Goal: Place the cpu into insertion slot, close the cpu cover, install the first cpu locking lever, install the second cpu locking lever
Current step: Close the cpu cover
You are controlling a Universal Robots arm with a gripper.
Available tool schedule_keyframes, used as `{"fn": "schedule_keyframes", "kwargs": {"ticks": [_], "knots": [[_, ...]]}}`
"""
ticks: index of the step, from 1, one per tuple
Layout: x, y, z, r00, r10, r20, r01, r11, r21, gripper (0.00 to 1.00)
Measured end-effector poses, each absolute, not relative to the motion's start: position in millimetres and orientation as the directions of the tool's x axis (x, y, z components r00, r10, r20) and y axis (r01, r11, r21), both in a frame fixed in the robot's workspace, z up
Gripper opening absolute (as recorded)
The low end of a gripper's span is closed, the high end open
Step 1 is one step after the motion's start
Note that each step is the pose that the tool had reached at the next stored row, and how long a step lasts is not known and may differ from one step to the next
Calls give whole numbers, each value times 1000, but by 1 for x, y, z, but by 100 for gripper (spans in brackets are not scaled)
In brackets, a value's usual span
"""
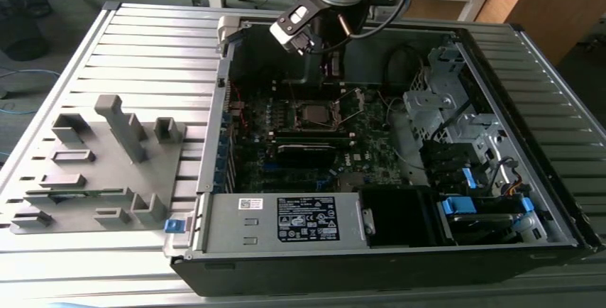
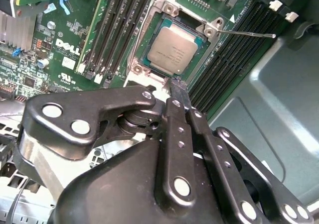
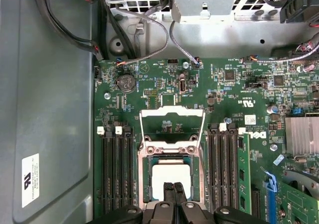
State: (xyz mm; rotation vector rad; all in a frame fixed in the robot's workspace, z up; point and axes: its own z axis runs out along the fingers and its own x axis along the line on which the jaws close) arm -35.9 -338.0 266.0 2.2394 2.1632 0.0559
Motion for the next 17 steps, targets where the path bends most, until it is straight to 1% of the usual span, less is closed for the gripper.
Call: {"fn": "schedule_keyframes", "kwargs": {"ticks": [17], "knots": [[-31,-338,267,35,999,7,998,-35,45,11]]}}
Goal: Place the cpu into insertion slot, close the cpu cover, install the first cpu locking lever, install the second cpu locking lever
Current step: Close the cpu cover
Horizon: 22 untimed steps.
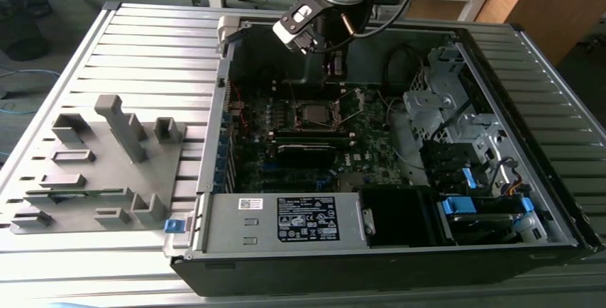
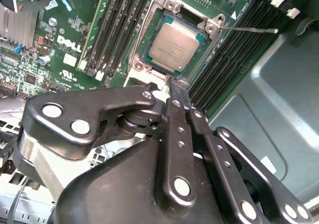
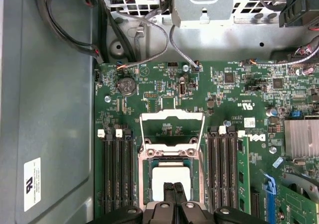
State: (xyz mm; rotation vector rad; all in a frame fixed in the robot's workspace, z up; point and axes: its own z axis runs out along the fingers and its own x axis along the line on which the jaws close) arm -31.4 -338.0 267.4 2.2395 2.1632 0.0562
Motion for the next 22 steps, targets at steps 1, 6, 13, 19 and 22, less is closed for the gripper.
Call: {"fn": "schedule_keyframes", "kwargs": {"ticks": [1,6,13,19,22], "knots": [[-30,-338,267,35,999,7,998,-35,45,11],[-24,-338,267,34,999,7,998,-35,45,11],[-24,-338,267,34,999,7,998,-35,45,11],[-21,-338,267,34,999,7,998,-35,45,11],[-21,-338,267,34,999,7,998,-35,45,11]]}}
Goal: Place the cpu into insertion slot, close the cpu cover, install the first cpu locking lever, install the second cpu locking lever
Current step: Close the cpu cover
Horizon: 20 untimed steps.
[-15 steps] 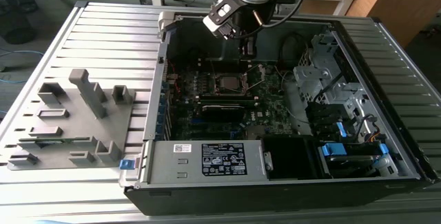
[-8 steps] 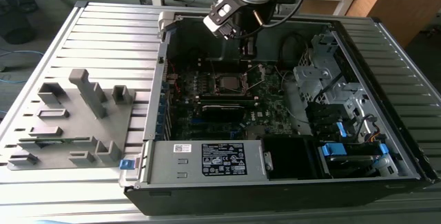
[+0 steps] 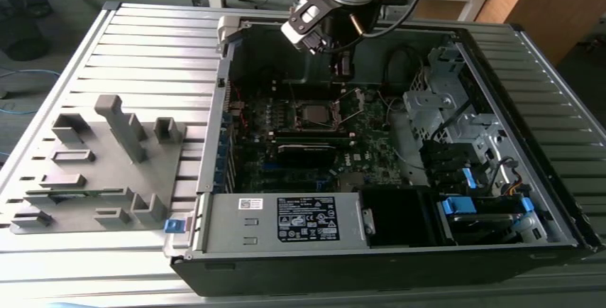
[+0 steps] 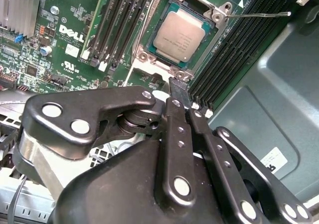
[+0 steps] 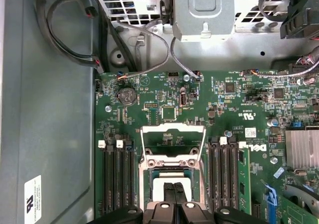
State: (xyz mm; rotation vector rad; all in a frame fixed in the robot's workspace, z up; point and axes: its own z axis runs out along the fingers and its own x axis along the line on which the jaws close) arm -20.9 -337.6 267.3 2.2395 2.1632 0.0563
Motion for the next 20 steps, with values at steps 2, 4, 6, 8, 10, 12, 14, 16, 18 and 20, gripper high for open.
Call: {"fn": "schedule_keyframes", "kwargs": {"ticks": [2,4,6,8,10,12,14,16,18,20], "knots": [[-20,-337,267,34,999,7,998,-35,45,11],[-20,-338,267,34,999,7,998,-35,45,11],[-19,-338,268,35,999,7,998,-35,45,11],[-18,-338,267,34,999,7,998,-35,45,11],[-18,-337,267,34,999,7,998,-35,45,11],[-17,-337,267,34,999,7,998,-35,45,11],[-15,-337,267,34,999,7,998,-35,45,11],[-13,-337,267,34,999,7,998,-35,45,11],[-10,-337,267,35,999,7,998,-35,45,11],[-7,-337,267,35,999,7,998,-35,45,11]]}}
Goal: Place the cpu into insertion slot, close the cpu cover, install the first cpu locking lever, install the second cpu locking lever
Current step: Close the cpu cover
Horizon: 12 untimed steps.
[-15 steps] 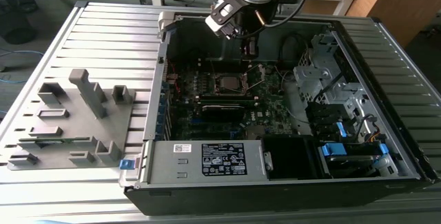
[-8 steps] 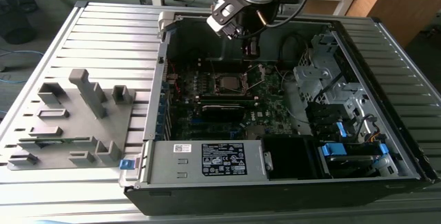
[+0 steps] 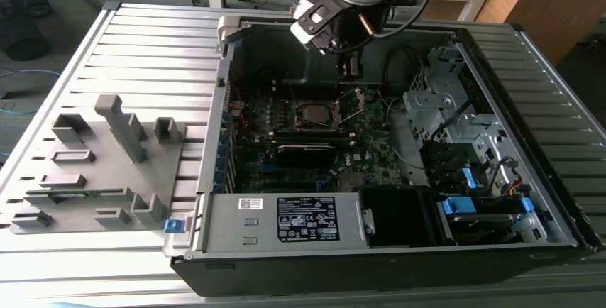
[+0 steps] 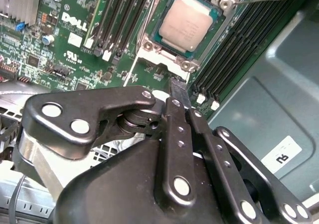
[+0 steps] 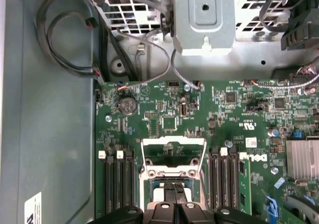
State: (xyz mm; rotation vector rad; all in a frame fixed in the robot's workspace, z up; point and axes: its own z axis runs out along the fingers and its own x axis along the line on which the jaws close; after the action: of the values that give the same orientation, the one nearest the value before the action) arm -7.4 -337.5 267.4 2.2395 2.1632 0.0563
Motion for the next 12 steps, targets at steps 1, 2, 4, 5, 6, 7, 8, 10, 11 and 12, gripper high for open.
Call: {"fn": "schedule_keyframes", "kwargs": {"ticks": [1,2,4,5,6,7,8,10,11,12], "knots": [[-6,-337,267,34,999,7,998,-35,45,11],[-4,-338,267,34,999,7,998,-35,45,11],[-1,-337,267,34,999,7,998,-35,45,11],[0,-337,267,34,999,7,998,-35,45,11],[2,-337,267,35,999,7,998,-35,45,11],[3,-337,267,35,999,7,998,-35,45,11],[5,-337,267,35,999,7,998,-35,45,11],[8,-337,267,35,999,7,998,-35,45,11],[11,-337,267,35,999,7,998,-35,45,11],[13,-337,267,35,999,7,998,-35,45,11]]}}
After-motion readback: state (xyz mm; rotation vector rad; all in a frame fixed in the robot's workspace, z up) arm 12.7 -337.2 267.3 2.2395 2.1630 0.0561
